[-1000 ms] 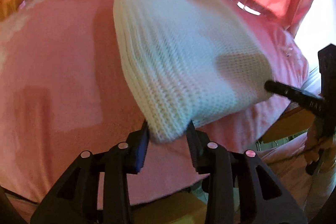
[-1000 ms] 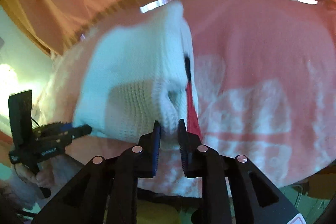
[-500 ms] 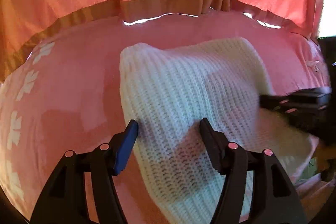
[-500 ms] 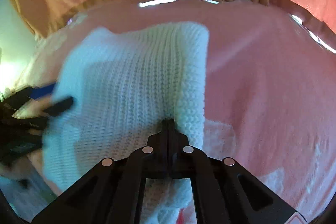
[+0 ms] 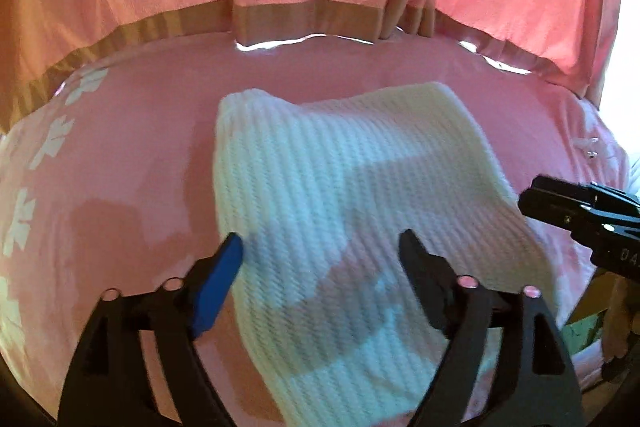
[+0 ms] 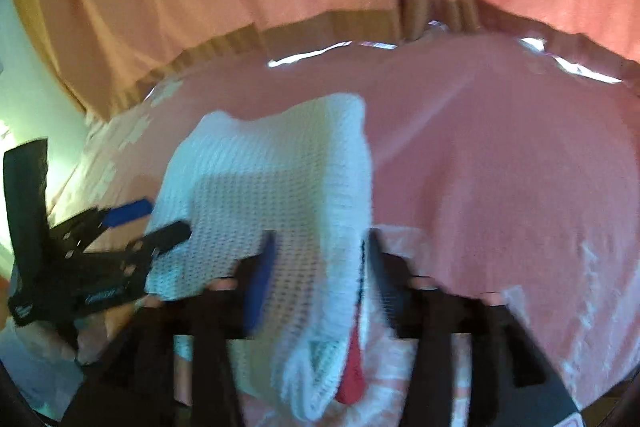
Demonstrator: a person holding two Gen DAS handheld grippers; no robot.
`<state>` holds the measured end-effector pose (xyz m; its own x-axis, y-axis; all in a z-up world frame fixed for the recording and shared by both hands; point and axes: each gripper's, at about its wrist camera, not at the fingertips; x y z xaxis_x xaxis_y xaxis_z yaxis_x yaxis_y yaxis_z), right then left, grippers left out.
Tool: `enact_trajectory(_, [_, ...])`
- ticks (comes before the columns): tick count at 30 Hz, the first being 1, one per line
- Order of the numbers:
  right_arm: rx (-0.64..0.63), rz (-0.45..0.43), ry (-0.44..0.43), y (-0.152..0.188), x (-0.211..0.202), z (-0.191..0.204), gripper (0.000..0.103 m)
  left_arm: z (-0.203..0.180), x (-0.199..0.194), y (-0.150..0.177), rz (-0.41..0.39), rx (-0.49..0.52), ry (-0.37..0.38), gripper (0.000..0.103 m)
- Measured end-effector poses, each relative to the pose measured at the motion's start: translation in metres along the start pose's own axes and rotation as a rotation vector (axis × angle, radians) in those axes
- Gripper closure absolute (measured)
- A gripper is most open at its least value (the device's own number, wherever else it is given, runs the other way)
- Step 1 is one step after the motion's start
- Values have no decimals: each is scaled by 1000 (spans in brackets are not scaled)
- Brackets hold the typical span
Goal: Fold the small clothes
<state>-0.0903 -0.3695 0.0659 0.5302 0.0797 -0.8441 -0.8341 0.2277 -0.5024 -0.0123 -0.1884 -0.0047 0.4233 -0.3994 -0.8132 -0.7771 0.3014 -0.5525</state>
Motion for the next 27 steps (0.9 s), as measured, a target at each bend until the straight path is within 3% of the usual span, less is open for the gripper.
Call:
enact_trajectory(5, [45,98,-8,8,35,-7,37,-2,3,8,5,-35,-2,17])
enact_trajectory(10, [147,156,-140,23,61,-21,37,7,5,8,4,-78,8,17])
enact_trajectory(15, [209,181,-230,26,77,-25,36,42,5,-1,24,-242,119,17])
enact_trajectory(18, [264,195,-299,28,88,-30,33,65,24,0,98,-333,138,16])
enact_trajectory(23, [259,187,-314,22,93,-26,33,74,58,14,252,-466,287,12])
enact_trajectory(27, [269,188,-341,19,98,-24,51,64,64,7,266,-426,304,15])
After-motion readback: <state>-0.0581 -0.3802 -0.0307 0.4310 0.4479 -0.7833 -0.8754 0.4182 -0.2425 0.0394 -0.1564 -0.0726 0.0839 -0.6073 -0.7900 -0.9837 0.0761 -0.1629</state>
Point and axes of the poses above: each gripper's, at about its wrist camera, not at the fingertips, and x roughly the way its jaws point, z to its left, y to its underside, and after that the axes turned 9 degrees about -x, right-handed
